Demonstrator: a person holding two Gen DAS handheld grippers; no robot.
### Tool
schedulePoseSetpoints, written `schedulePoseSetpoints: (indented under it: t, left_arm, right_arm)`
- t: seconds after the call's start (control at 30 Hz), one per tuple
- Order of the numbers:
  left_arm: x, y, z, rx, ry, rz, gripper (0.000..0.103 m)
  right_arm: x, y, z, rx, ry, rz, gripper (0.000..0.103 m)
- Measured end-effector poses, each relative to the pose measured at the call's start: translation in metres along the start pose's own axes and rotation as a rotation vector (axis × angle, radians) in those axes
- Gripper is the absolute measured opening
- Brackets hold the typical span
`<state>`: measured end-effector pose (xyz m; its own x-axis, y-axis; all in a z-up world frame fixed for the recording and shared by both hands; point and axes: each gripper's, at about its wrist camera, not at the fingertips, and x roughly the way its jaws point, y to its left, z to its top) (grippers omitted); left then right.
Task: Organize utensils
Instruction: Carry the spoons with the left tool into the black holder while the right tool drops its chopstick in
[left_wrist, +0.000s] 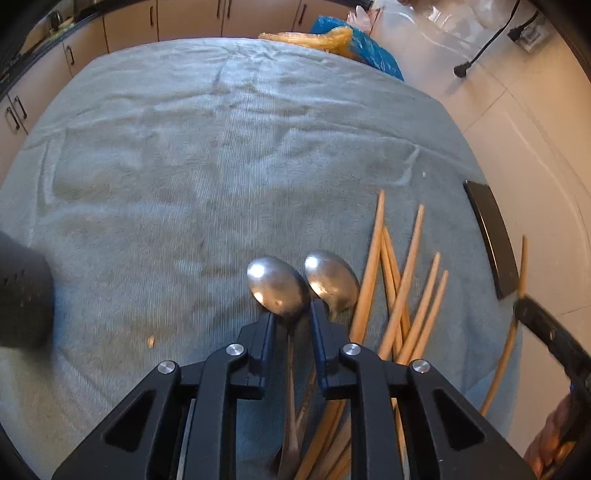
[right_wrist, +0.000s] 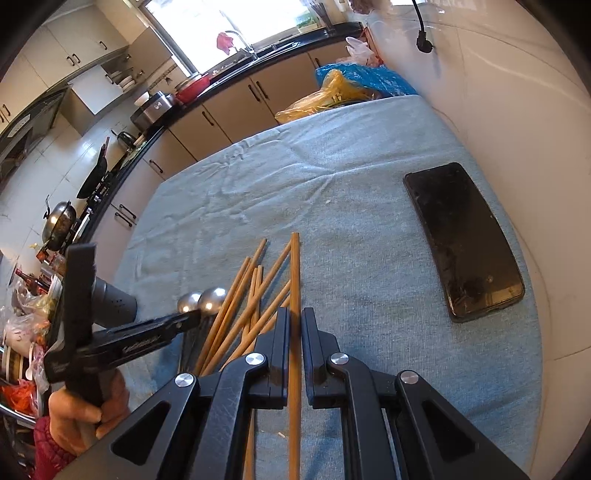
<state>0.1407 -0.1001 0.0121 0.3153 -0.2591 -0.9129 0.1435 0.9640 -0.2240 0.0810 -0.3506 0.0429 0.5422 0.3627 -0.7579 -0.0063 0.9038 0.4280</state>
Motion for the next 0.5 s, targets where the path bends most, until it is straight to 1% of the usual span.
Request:
schedulePoseSetpoints:
  t: [0.03,0.07,0.1,0.17,0.27,0.37,0.4,0.5]
  left_arm:
    - [0.001,0.000,0.002,-0.006,-0.006,-0.012,0.018]
    - [0.002,0.000,0.004,-0.012,-0.013,-0.023,0.013]
    - [0.002,0.001,0.005,-0.020,-0.021,-0.038,0.003]
    - [-0.001,0.001,0.004,-0.018,-0.049,-0.054,0.002]
    - [-0.018,-0.001,-0.001,0.009,-0.138,-0.068,0.002]
    - [-0.046,-0.003,-0.010,0.026,-0.245,-0.104,0.002]
    - [-0.060,-0.003,-0.014,0.033,-0.293,-0.117,0.002]
    - [-0.096,-0.005,-0.023,0.052,-0.401,-0.118,0.002]
  right_arm:
    - [0.001,0.000,0.000,0.003,0.004,0.006,0.007]
    - [0.002,0.000,-0.001,0.006,0.006,0.011,0.007]
    - [0.002,0.000,-0.002,0.003,0.004,0.012,0.007]
    - [0.000,0.002,-0.004,-0.007,0.000,0.016,0.007]
    - [-0.005,0.007,-0.005,-0.024,-0.021,0.026,0.007]
    - [-0.012,0.014,-0.005,-0.034,-0.046,0.038,0.007]
    - [-0.015,0.017,-0.005,-0.040,-0.056,0.049,0.007]
    - [-0.024,0.028,-0.006,-0.061,-0.087,0.064,0.007]
